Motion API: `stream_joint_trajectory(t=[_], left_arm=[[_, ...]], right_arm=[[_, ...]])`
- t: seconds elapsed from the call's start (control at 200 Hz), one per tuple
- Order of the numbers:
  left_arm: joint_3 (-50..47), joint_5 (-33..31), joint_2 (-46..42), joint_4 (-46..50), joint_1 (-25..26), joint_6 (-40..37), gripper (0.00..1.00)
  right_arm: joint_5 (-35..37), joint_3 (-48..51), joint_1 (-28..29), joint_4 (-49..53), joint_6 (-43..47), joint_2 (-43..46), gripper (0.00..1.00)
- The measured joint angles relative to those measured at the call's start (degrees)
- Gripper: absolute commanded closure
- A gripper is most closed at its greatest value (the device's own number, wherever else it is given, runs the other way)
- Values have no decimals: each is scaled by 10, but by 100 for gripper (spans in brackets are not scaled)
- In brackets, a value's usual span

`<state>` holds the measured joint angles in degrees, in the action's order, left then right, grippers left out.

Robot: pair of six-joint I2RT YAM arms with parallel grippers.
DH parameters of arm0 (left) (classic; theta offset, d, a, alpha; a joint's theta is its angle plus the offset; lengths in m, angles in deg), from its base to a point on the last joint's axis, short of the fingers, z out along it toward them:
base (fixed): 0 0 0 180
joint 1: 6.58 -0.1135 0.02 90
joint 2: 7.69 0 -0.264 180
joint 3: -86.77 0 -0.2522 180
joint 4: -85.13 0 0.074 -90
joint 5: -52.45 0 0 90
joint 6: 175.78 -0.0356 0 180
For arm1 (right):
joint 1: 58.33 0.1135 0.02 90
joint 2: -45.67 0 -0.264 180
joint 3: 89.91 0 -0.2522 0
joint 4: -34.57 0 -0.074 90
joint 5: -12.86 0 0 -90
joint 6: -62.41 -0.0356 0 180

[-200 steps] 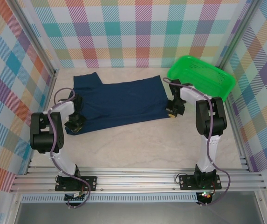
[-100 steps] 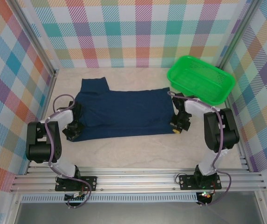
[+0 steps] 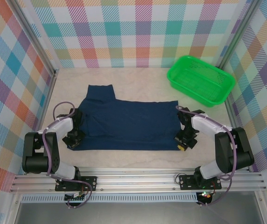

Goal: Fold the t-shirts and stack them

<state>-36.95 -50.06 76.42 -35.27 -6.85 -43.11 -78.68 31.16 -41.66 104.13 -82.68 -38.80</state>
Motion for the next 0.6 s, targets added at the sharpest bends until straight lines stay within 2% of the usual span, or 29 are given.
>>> stream_joint_trajectory(t=[0.06, 0.13, 0.245, 0.375, 0.6], left_arm=[[4, -1, -3, 14, 7, -3, 67], [21, -4, -14, 35, 17, -2, 60], [70, 1, -54, 56, 41, 0, 58], [106, 47, -88, 46, 60, 10, 59], [68, 146, -55, 8, 66, 65, 60]], right_arm=[[1, 2, 1, 7, -12, 3, 67], [11, -1, 2, 19, -18, 20, 59], [37, -31, 3, 48, -21, 75, 58], [43, -59, 3, 27, 2, 119, 59], [-2, -73, 6, -43, 65, 80, 60]])
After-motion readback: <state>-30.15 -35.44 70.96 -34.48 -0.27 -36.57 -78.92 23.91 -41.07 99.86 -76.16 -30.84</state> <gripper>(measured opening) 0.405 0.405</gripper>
